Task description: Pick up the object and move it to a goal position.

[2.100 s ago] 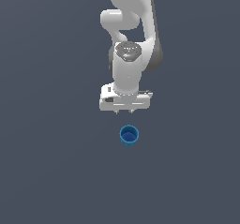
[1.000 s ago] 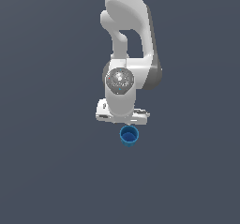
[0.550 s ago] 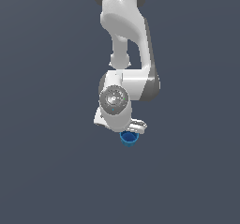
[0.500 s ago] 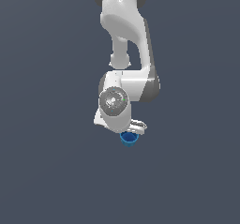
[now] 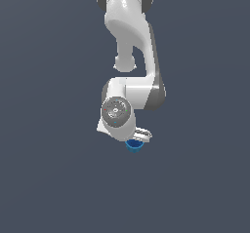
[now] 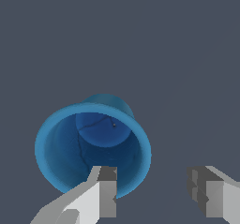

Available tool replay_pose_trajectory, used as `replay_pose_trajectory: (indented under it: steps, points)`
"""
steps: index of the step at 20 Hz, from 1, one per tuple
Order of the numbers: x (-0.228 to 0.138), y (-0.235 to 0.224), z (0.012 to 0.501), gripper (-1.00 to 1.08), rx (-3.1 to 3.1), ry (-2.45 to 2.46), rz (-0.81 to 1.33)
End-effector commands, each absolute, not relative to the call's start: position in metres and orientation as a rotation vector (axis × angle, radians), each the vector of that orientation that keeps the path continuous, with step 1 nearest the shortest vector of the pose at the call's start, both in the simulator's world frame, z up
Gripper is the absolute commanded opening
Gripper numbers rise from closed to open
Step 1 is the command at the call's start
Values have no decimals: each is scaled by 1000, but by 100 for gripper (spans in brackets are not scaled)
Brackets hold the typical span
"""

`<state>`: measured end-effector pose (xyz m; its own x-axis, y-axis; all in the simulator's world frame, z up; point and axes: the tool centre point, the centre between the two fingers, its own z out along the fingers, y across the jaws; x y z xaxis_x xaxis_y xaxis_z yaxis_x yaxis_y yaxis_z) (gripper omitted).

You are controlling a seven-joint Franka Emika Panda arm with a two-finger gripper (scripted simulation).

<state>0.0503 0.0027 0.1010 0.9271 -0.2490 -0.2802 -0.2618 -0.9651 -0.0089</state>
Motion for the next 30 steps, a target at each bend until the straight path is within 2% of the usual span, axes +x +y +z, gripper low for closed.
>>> replay_pose_trajectory:
  steps: [1,12,13,30]
  points:
    - [50,3,100,28,-3039,403,432]
    - [42,5,73,28,-3038,406,434]
    - [42,5,73,-100,-3038,406,434]
    - [37,10,79,-100,-3038,406,434]
